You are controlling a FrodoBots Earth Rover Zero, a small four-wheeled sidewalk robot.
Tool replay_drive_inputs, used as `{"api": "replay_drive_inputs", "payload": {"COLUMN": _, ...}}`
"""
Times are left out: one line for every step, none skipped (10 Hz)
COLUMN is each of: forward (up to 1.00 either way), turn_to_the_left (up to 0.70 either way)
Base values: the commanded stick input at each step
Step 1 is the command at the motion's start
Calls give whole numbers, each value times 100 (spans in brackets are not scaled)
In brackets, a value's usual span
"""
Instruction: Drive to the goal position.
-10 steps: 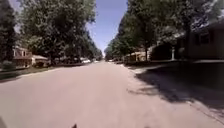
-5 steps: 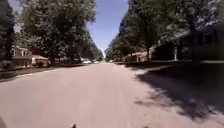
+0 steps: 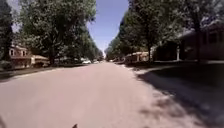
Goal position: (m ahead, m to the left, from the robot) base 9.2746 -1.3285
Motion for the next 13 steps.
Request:
{"api": "replay_drive_inputs", "payload": {"forward": 70, "turn_to_the_left": -35}}
{"api": "replay_drive_inputs", "payload": {"forward": 70, "turn_to_the_left": -35}}
{"api": "replay_drive_inputs", "payload": {"forward": 70, "turn_to_the_left": -18}}
{"api": "replay_drive_inputs", "payload": {"forward": 70, "turn_to_the_left": 0}}
{"api": "replay_drive_inputs", "payload": {"forward": 70, "turn_to_the_left": 0}}
{"api": "replay_drive_inputs", "payload": {"forward": 70, "turn_to_the_left": 0}}
{"api": "replay_drive_inputs", "payload": {"forward": 70, "turn_to_the_left": 0}}
{"api": "replay_drive_inputs", "payload": {"forward": 70, "turn_to_the_left": 0}}
{"api": "replay_drive_inputs", "payload": {"forward": 70, "turn_to_the_left": 0}}
{"api": "replay_drive_inputs", "payload": {"forward": 70, "turn_to_the_left": 0}}
{"api": "replay_drive_inputs", "payload": {"forward": 70, "turn_to_the_left": 0}}
{"api": "replay_drive_inputs", "payload": {"forward": 70, "turn_to_the_left": 0}}
{"api": "replay_drive_inputs", "payload": {"forward": 70, "turn_to_the_left": 0}}
